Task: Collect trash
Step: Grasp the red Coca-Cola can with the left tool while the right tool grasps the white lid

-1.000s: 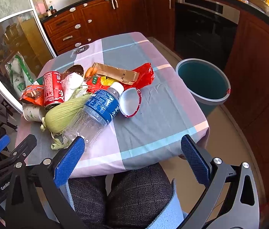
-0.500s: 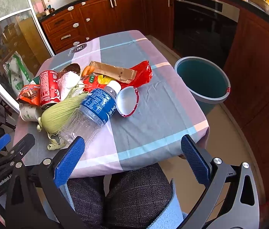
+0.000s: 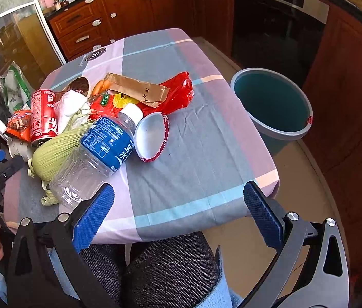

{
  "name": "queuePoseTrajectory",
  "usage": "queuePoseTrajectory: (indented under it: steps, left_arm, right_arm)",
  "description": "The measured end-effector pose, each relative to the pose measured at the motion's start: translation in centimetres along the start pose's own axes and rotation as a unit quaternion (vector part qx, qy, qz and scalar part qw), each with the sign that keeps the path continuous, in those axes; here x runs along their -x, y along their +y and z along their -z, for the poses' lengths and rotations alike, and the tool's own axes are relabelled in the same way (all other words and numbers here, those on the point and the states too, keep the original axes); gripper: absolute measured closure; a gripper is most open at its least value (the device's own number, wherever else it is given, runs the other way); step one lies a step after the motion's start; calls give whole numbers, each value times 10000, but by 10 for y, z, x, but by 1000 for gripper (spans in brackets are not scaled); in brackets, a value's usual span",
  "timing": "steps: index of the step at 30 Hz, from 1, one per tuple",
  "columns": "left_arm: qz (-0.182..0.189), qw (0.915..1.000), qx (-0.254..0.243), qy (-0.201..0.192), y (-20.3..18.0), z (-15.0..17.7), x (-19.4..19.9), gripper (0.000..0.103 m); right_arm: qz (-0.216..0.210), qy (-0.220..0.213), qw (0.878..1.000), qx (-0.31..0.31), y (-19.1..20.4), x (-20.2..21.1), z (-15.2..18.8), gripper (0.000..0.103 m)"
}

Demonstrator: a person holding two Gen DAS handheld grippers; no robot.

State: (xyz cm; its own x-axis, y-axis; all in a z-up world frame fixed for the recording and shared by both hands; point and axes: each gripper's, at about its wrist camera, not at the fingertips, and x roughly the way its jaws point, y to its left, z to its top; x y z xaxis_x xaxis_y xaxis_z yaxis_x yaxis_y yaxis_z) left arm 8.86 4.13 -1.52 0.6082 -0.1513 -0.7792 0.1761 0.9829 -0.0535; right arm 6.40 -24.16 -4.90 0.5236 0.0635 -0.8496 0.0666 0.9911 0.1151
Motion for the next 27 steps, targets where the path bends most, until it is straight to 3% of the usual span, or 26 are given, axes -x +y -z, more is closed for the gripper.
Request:
queuePoseTrajectory:
  steps: [2, 4, 8, 9, 11, 17, 22, 24, 27]
  left_arm:
    - [-25, 10000, 52, 16, 1, -16, -2, 10]
    - [26, 9999, 95, 109, -2, -32, -7, 21]
    - [1, 9995, 127, 292, -10, -49, -28, 55]
    - [17, 9992, 142, 366, -10, -50, -33, 57]
    - [-7, 9985, 184, 525, -10, -49, -44, 57]
    - [-218, 9972, 310, 650, -5, -46, -60, 33]
    - [-134, 9957, 361, 846, -8, -44, -76, 33]
    - [-90, 9961, 323, 816, -11, -44, -77, 39]
    - [-47, 9977, 214, 642, -14, -45, -68, 40]
  right_arm:
    - [-18, -33, 10000, 19, 1, -3, -10, 6]
    - [-99, -80, 9999, -43, 0, -5, -22, 6]
    - [-130, -154, 9997, -121, -3, -10, -40, 6]
    - [-128, -137, 9998, -118, -4, -13, -44, 6]
    - [-153, -118, 9998, -106, -7, -17, -50, 6]
    - [-265, -3, 9996, -108, -11, -33, -65, 6]
    - [-576, 39, 9983, 93, 9, -41, -82, 7]
    - [-657, -5, 9977, 186, 16, -40, -88, 7]
    - [-572, -28, 9982, 158, 12, -43, -95, 7]
